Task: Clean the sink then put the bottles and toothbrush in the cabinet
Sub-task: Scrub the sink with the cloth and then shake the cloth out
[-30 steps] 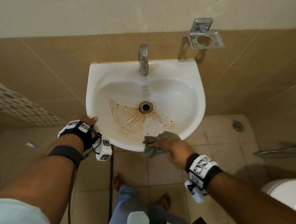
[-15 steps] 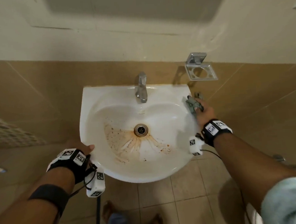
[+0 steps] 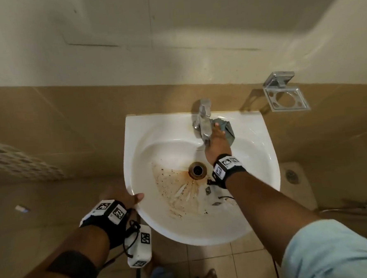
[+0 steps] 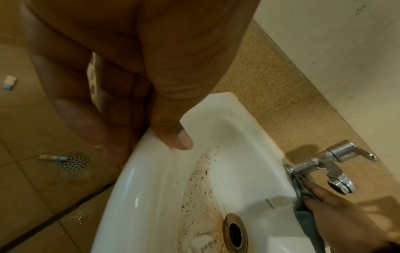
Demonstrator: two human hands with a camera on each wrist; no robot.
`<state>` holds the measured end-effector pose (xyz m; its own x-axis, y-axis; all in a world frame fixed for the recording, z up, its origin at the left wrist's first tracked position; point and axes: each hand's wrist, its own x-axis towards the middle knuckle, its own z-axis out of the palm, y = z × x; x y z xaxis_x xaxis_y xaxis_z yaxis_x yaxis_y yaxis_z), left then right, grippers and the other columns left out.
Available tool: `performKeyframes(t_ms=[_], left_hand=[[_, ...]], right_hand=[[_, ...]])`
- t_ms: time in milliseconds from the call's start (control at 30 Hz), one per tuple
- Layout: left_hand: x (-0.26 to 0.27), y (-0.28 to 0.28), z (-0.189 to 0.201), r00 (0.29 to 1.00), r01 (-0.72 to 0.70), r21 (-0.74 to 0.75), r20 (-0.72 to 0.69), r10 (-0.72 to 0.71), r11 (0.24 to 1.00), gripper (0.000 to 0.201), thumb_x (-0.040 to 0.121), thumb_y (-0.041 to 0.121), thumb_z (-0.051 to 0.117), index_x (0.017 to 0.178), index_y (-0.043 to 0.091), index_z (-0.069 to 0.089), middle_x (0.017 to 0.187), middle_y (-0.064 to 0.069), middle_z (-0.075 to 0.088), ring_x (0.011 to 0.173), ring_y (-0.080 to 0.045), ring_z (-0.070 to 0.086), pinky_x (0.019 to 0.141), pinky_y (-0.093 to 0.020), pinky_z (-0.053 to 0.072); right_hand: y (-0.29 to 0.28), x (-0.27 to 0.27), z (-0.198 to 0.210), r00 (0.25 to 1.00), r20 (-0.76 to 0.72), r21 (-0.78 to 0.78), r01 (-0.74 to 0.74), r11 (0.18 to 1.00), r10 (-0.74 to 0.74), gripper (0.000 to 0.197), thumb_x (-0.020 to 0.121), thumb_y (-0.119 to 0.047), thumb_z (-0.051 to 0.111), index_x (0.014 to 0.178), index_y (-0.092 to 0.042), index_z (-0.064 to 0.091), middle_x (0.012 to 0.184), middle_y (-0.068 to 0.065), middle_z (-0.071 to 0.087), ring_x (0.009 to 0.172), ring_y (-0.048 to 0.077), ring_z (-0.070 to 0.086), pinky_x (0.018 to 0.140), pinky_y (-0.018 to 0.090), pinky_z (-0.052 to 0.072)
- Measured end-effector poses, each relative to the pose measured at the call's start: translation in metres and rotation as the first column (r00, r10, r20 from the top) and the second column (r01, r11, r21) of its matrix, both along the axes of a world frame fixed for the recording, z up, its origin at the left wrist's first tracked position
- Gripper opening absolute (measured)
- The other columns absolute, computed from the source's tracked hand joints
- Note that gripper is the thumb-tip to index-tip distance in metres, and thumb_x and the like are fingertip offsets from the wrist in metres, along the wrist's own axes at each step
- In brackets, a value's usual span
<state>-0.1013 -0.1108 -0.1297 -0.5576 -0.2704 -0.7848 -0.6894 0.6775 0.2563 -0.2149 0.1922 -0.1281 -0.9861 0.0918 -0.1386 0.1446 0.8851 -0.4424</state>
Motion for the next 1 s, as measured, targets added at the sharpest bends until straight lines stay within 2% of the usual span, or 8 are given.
performKeyframes(t_ms=[100, 233, 367, 500, 600, 733, 833, 1000], left_hand=[[0.002, -0.013, -0.03, 0.996, -0.095, 0.077, 0.01, 0.094, 0.993, 0.075, 0.039, 0.067, 0.08, 0.091, 0.013, 0.073, 0.078, -0.008, 0.077, 0.076, -0.031, 0.074, 0.074, -0.046, 0.063], [0.002, -0.007, -0.001, 0.999, -0.015, 0.075, -0.038, 0.018, 0.997, 0.051, 0.069, 0.059, 0.079, 0.091, 0.013, 0.072, 0.084, -0.007, 0.076, 0.079, -0.027, 0.073, 0.077, -0.04, 0.062], [0.002, -0.008, 0.0, 0.999, 0.038, 0.082, 0.0, -0.038, 0.996, 0.063, 0.065, 0.073, 0.072, 0.094, 0.017, 0.073, 0.089, -0.002, 0.076, 0.081, -0.02, 0.07, 0.076, -0.031, 0.059], [0.003, -0.015, -0.03, 1.0, -0.011, 0.155, -0.022, 0.015, 0.988, 0.096, 0.027, 0.082, 0.064, 0.09, 0.011, 0.074, 0.081, -0.007, 0.077, 0.078, -0.026, 0.075, 0.077, -0.041, 0.063], [0.006, -0.016, -0.021, 0.997, -0.061, 0.221, -0.034, 0.07, 0.973, 0.073, 0.051, 0.069, 0.079, 0.089, 0.008, 0.074, 0.079, -0.009, 0.077, 0.076, -0.025, 0.075, 0.075, -0.04, 0.063], [0.012, -0.013, -0.009, 0.986, -0.135, 0.261, -0.057, 0.155, 0.956, 0.052, 0.068, 0.054, 0.084, 0.085, 0.005, 0.074, 0.073, -0.01, 0.075, 0.062, -0.024, 0.071, 0.063, -0.034, 0.062], [0.014, -0.012, -0.003, 0.982, -0.143, 0.295, -0.079, 0.174, 0.945, 0.041, 0.073, 0.044, 0.085, 0.082, 0.005, 0.074, 0.071, -0.009, 0.074, 0.053, -0.019, 0.067, 0.053, -0.026, 0.055], [0.016, -0.014, 0.006, 0.981, -0.121, 0.313, -0.11, 0.162, 0.942, 0.042, 0.076, 0.045, 0.082, 0.087, 0.005, 0.075, 0.08, -0.011, 0.078, 0.075, -0.024, 0.076, 0.069, -0.034, 0.062]], right_hand=[[0.005, 0.01, -0.001, 0.999, 0.033, -0.033, -0.029, 0.999, 0.031, 0.062, 0.098, -0.005, 0.044, 0.157, -0.013, 0.025, 0.164, 0.015, 0.019, 0.151, 0.031, 0.021, 0.123, 0.035, 0.019], [-0.035, 0.039, 0.009, 0.995, 0.004, -0.164, -0.102, 0.981, 0.104, 0.055, 0.1, -0.01, 0.048, 0.149, -0.033, 0.04, 0.158, 0.007, 0.035, 0.137, 0.031, 0.045, 0.115, 0.042, 0.039], [-0.102, 0.023, 0.01, 0.961, 0.017, -0.203, -0.266, 0.942, 0.275, 0.056, 0.101, -0.004, 0.043, 0.151, -0.029, 0.039, 0.164, 0.007, 0.021, 0.151, 0.027, 0.021, 0.123, 0.041, 0.023], [-0.139, -0.031, 0.022, 0.992, 0.031, -0.181, -0.117, 0.976, 0.124, 0.054, 0.1, -0.007, 0.044, 0.151, -0.026, 0.041, 0.161, 0.015, 0.027, 0.142, 0.034, 0.038, 0.119, 0.039, 0.031], [-0.148, -0.032, 0.022, 0.987, 0.016, -0.134, -0.155, 0.979, 0.158, 0.05, 0.102, -0.01, 0.044, 0.149, -0.026, 0.042, 0.164, 0.011, 0.02, 0.15, 0.027, 0.024, 0.124, 0.036, 0.019], [-0.139, 0.011, 0.01, 0.837, -0.012, -0.079, -0.547, 0.833, 0.548, 0.062, 0.099, 0.002, 0.041, 0.153, -0.028, 0.034, 0.163, -0.003, 0.012, 0.146, 0.008, -0.003, 0.123, 0.031, -0.003], [-0.101, 0.006, 0.01, 0.689, 0.068, 0.016, -0.724, 0.69, 0.722, 0.049, 0.098, -0.002, 0.051, 0.141, -0.026, 0.054, 0.161, -0.006, 0.023, 0.151, 0.012, 0.007, 0.126, 0.038, 0.005], [-0.077, -0.022, 0.023, 0.954, 0.071, -0.054, -0.289, 0.956, 0.293, 0.047, 0.091, 0.007, 0.047, 0.12, -0.021, 0.072, 0.146, 0.009, 0.052, 0.136, 0.031, 0.045, 0.117, 0.044, 0.034]])
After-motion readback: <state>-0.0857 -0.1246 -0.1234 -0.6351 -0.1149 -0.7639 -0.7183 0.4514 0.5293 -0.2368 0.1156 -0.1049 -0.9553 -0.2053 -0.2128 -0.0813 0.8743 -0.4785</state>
